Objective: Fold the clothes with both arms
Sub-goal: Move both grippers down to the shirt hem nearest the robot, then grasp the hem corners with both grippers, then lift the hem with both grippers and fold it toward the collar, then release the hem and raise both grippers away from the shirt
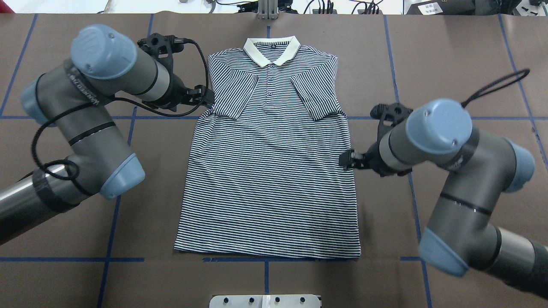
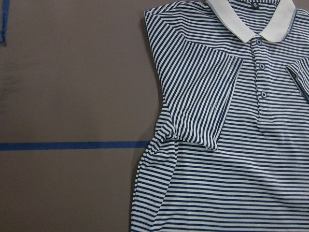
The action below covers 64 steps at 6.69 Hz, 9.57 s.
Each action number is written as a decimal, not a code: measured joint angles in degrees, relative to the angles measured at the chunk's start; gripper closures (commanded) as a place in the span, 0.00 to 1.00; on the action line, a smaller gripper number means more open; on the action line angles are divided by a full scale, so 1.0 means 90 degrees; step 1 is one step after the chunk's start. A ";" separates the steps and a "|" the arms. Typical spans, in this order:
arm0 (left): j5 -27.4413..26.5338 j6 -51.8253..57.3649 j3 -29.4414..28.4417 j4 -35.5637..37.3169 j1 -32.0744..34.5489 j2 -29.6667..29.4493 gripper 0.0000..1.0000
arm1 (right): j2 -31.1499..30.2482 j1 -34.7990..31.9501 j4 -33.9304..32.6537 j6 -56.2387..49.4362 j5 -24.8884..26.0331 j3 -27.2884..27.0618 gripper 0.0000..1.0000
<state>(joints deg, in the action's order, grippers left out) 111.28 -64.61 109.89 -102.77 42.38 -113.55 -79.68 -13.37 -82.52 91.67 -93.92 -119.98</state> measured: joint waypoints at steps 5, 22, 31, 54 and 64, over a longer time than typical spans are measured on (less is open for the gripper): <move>0.0018 -0.0043 0.0032 0.0012 -0.0020 0.0025 0.00 | -0.0080 0.0425 -0.0020 0.0191 0.0331 0.0316 0.00; -0.1819 -0.4100 0.0467 0.0801 -0.2718 0.0664 0.03 | -0.0069 -0.0040 -0.0031 0.0053 -0.0219 0.0019 1.00; -0.1975 -0.4921 0.0429 0.0849 -0.3370 0.0970 1.00 | -0.0023 -0.0152 -0.0052 0.0020 -0.0269 -0.0061 1.00; -0.1665 -0.1999 -0.1057 -0.0507 -0.0513 -0.0158 1.00 | 0.2757 -0.3562 0.0918 -0.3730 -0.1744 0.3719 1.00; -0.1435 -0.1840 -0.2483 -0.1210 -0.0111 -0.1011 0.00 | 0.3290 -0.3766 0.2269 -0.3669 -0.1854 0.5318 0.00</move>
<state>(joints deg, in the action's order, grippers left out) 98.36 -81.17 87.54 -113.66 41.38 -122.65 -50.07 -47.26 -62.10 58.65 -110.60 -72.12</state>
